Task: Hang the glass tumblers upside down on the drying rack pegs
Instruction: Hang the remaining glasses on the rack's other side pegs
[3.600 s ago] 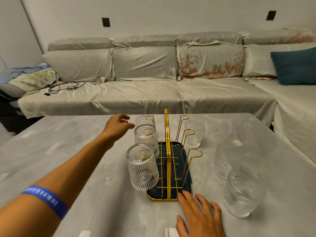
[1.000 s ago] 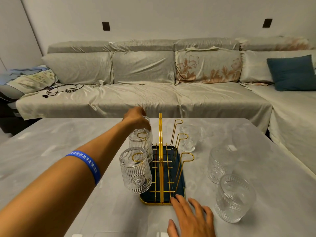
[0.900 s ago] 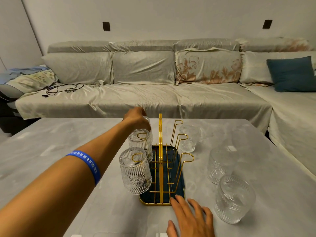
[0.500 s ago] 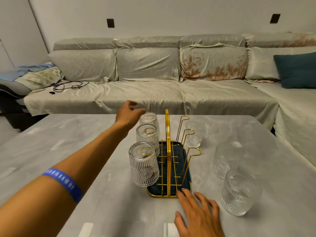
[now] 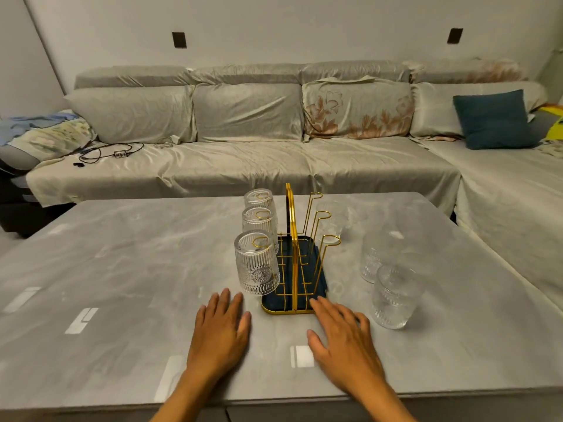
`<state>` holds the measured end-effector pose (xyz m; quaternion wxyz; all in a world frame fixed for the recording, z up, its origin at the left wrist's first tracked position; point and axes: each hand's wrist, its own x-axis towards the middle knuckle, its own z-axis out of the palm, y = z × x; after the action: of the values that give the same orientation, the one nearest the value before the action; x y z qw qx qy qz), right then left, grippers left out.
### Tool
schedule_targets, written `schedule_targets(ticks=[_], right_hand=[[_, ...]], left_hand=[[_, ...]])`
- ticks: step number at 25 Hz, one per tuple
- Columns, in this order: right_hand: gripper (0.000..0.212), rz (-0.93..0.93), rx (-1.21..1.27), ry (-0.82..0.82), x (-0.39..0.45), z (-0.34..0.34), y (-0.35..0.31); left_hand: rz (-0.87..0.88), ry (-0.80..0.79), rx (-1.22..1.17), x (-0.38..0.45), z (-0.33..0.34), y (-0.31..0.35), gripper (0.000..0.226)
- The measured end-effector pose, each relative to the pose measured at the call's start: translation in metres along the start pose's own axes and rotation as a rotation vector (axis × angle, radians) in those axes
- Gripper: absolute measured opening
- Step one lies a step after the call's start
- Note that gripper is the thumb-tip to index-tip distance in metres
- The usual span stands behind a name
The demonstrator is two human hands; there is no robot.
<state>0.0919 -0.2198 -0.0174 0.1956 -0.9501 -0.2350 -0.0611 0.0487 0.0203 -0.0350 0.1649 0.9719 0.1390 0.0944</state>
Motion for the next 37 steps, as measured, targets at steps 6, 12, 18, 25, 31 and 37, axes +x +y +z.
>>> schedule_targets(ticks=[6, 12, 18, 25, 31, 37], right_hand=[[0.046, 0.451, 0.722, 0.763, -0.039, -0.023, 0.022], [0.092, 0.626, 0.712, 0.388, -0.013, -0.045, 0.068], [0.088, 0.514, 0.683, 0.285, -0.002, -0.071, 0.072], [0.069, 0.24, 0.915, 0.545, 0.042, -0.176, 0.032], [0.046, 0.066, 0.678, 0.517, 0.072, -0.18, -0.012], [0.053, 0.001, 0.391, 0.44, 0.081, -0.157, -0.016]], left_hand=[[0.039, -0.051, 0.062, -0.009, 0.0, -0.003, 0.063], [0.023, -0.082, 0.066, -0.01, -0.002, -0.002, 0.067], [0.011, -0.101, 0.099, -0.01, -0.004, 0.001, 0.084], [0.023, -0.073, 0.109, -0.008, 0.002, -0.003, 0.085], [0.011, -0.089, 0.124, -0.005, 0.006, -0.004, 0.086], [0.011, -0.076, 0.117, -0.004, 0.007, -0.005, 0.086]])
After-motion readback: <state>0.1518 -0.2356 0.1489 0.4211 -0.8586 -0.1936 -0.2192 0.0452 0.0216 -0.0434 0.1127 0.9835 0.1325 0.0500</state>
